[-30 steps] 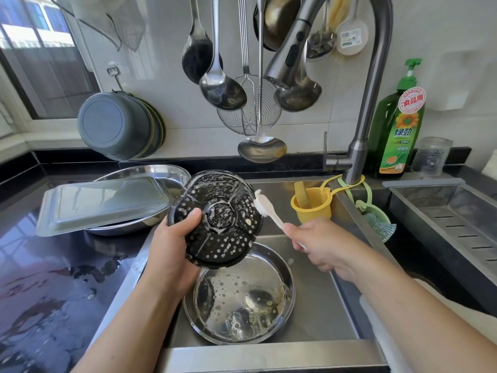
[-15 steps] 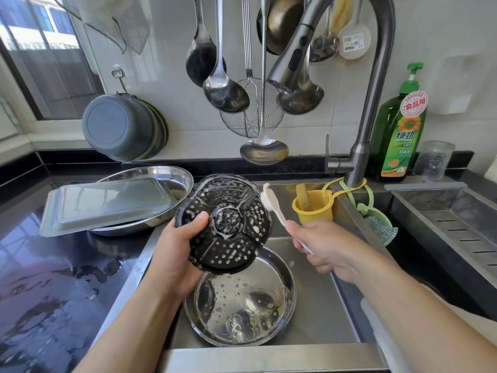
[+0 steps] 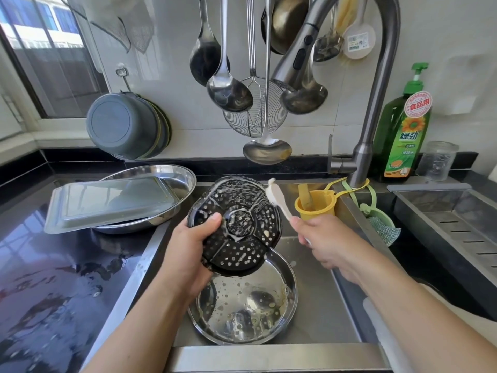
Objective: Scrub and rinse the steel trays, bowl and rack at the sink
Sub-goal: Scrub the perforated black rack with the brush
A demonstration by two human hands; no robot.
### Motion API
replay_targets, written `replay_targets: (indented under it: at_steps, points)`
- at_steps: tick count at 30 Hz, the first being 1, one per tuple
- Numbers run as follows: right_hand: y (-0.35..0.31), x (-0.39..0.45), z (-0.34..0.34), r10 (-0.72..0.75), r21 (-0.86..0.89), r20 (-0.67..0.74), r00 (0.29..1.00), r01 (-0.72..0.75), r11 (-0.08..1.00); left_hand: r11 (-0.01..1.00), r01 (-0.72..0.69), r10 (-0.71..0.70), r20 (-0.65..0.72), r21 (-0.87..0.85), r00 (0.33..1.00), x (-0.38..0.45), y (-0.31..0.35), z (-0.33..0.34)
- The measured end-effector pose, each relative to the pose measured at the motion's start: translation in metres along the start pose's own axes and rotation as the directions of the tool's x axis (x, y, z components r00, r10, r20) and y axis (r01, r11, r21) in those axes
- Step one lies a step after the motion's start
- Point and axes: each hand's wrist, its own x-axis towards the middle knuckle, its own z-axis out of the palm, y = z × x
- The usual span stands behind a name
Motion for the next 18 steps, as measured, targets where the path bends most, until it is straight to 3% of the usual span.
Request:
replay_targets:
  at_steps: [6,10,15,18]
  points:
    - [-0.006,-0.009,0.004,-0.047,-0.167,0.025,0.999,0.051,0.985,0.998,-0.063,0.062,-0.058,-0.024,0.996,0.005,0.008,-0.009]
    - [-0.01,-0.01,0.001,-0.086,-0.137,-0.062,0.994,0.077,0.988,0.998,-0.06,0.061,-0.04,0.017,0.997,0.003,0.001,-0.003]
    - [-0.013,-0.017,0.015,-0.092,-0.231,0.077,0.993,0.107,0.967,0.998,-0.059,0.057,-0.05,-0.029,0.997,0.004,0.003,-0.005]
    - [-0.016,-0.012,0.008,-0.106,-0.188,-0.037,0.994,0.098,0.977,0.999,-0.045,0.044,-0.034,-0.014,0.998,0.004,0.003,-0.005]
